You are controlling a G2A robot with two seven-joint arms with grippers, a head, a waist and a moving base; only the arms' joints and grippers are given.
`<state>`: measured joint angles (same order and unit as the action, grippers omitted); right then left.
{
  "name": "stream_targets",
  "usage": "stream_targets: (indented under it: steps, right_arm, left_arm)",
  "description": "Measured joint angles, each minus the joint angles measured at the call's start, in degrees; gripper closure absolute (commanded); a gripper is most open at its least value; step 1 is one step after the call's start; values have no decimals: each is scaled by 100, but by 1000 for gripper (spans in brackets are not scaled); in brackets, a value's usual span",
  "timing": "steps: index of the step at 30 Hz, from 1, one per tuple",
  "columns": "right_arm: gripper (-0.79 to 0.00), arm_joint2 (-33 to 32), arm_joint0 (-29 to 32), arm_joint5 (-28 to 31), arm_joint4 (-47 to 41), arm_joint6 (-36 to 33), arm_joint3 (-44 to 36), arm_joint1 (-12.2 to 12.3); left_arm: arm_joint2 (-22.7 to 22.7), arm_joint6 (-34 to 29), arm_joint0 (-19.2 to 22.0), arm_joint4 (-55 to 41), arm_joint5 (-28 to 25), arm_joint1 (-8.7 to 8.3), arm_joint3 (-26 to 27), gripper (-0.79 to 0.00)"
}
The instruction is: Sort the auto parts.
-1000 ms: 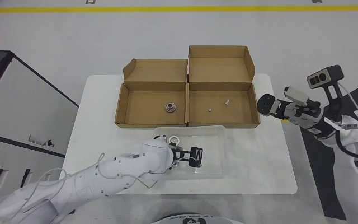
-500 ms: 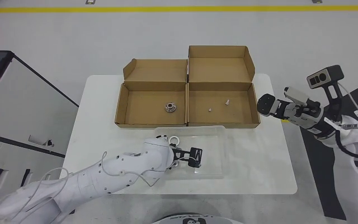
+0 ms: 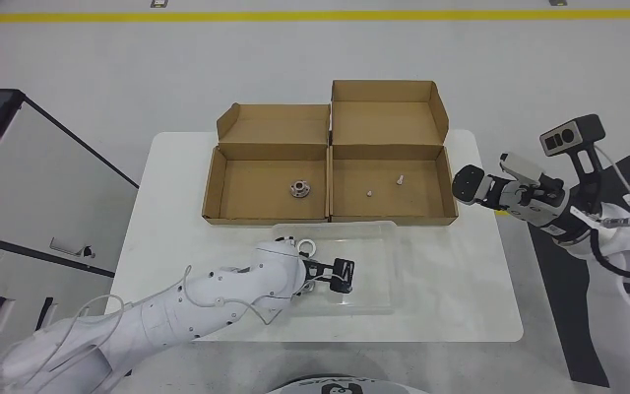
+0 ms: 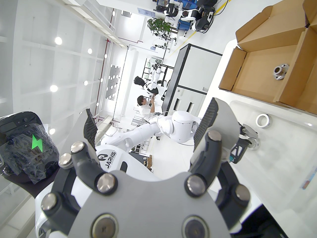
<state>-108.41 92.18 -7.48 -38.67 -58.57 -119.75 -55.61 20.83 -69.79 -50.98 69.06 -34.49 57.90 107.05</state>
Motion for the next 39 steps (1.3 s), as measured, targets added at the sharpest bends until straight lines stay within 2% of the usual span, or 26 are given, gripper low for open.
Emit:
stream_targets:
  steps: [4,8,12,25,39]
  right_arm:
    - [-785,0,0,0,0,0,0,0]
    - [-785,0,0,0,0,0,0,0]
    - [-785,0,0,0,0,0,0,0]
    - [-785,0,0,0,0,0,0,0]
    - [-785,0,0,0,0,0,0,0]
  left_arm:
    - [-17,10,17,-9,-10,15,-37,-296]
    - [-26,23,35,-33,-23,30,-64,-225]
    - [-38,31,50,-52,-31,44,-99,-188]
    - [-109,46,107,-97,-47,73,-229,-151]
    - [-129,61,124,-101,-61,97,-274,-163]
